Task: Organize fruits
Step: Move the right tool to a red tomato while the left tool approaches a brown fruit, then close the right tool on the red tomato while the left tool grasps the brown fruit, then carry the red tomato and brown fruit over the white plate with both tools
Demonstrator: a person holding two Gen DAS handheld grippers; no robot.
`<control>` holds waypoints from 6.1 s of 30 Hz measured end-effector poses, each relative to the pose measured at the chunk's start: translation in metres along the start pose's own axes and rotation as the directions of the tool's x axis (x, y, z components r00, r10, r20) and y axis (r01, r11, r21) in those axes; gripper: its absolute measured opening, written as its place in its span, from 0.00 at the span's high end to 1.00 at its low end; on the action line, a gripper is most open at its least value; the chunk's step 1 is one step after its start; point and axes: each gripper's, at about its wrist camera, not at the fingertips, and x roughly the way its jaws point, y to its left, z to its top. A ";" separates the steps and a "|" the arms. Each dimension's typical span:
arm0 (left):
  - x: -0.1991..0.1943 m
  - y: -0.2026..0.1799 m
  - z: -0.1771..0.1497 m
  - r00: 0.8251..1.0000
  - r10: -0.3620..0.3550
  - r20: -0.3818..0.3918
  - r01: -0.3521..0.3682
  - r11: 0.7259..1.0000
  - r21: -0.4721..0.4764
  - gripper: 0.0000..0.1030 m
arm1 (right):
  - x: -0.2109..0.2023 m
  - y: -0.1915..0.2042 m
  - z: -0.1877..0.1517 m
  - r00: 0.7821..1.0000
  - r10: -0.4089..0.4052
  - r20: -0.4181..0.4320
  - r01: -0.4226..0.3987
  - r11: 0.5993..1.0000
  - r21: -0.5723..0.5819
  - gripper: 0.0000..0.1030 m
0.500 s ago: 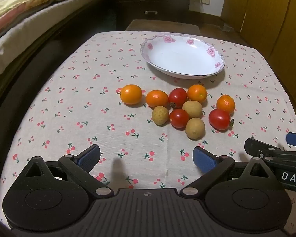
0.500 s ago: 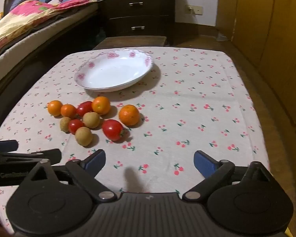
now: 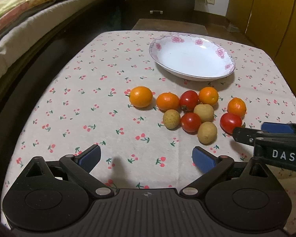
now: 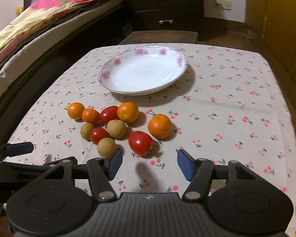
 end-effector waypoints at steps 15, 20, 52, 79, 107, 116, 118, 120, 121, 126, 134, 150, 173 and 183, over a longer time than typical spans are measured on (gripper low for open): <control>0.005 0.002 0.000 0.999 -0.043 -0.013 0.043 0.999 0.013 0.03 | 0.028 0.010 0.014 0.992 0.100 -0.074 -0.108 0.987 -0.116 0.72; 0.007 0.002 -0.001 0.998 -0.053 -0.024 0.053 0.998 0.013 0.03 | 0.029 0.011 0.015 0.991 0.108 -0.082 -0.117 0.985 -0.126 0.72; 0.018 -0.016 0.001 0.983 -0.183 -0.023 0.184 0.982 0.050 0.11 | 0.006 -0.030 0.017 0.983 0.149 -0.103 -0.157 0.985 -0.076 0.82; 0.014 -0.035 -0.009 0.973 -0.231 -0.012 0.230 0.959 0.165 0.10 | 0.026 -0.024 0.033 0.974 0.196 -0.117 -0.199 0.980 -0.009 0.76; 0.033 -0.054 0.008 0.966 -0.253 0.059 0.242 0.959 0.151 0.48 | 0.021 -0.042 0.036 0.958 0.261 -0.122 -0.251 0.964 0.092 0.82; 0.030 -0.047 0.009 0.963 -0.265 0.047 0.257 0.958 0.127 0.67 | 0.030 -0.045 0.042 0.947 0.298 -0.119 -0.273 0.943 0.187 0.73; 0.029 -0.046 0.008 0.962 -0.268 0.045 0.261 0.957 0.126 0.67 | 0.032 -0.043 0.043 0.948 0.295 -0.121 -0.269 0.944 0.191 0.70; 0.029 -0.044 0.007 0.961 -0.274 0.045 0.267 0.956 0.120 0.68 | 0.034 -0.038 0.043 0.952 0.280 -0.126 -0.257 0.951 0.172 0.68; 0.029 -0.044 0.007 0.960 -0.277 0.044 0.270 0.956 0.116 0.68 | 0.035 -0.035 0.043 0.952 0.278 -0.128 -0.256 0.952 0.165 0.68; 0.024 -0.041 0.004 0.959 -0.282 0.035 0.277 0.954 0.118 0.68 | 0.044 -0.025 0.039 0.952 0.259 -0.162 -0.241 0.962 0.127 0.66; 0.021 -0.038 -0.001 0.958 -0.287 0.026 0.282 0.952 0.117 0.68 | 0.050 -0.018 0.038 0.955 0.248 -0.163 -0.232 0.966 0.113 0.63; 0.019 -0.034 0.002 0.961 -0.276 0.017 0.273 0.957 0.100 0.68 | 0.036 -0.010 0.030 0.971 0.187 -0.150 -0.191 0.982 -0.010 0.66; 0.013 -0.033 0.058 0.954 -0.271 0.125 0.265 0.962 0.067 0.68 | 0.004 -0.024 0.062 0.980 0.199 -0.009 -0.199 0.980 0.033 0.66; 0.046 -0.032 0.102 0.961 -0.241 0.136 0.236 0.971 0.046 0.68 | 0.031 -0.034 0.099 0.984 0.176 0.014 -0.176 0.984 0.019 0.66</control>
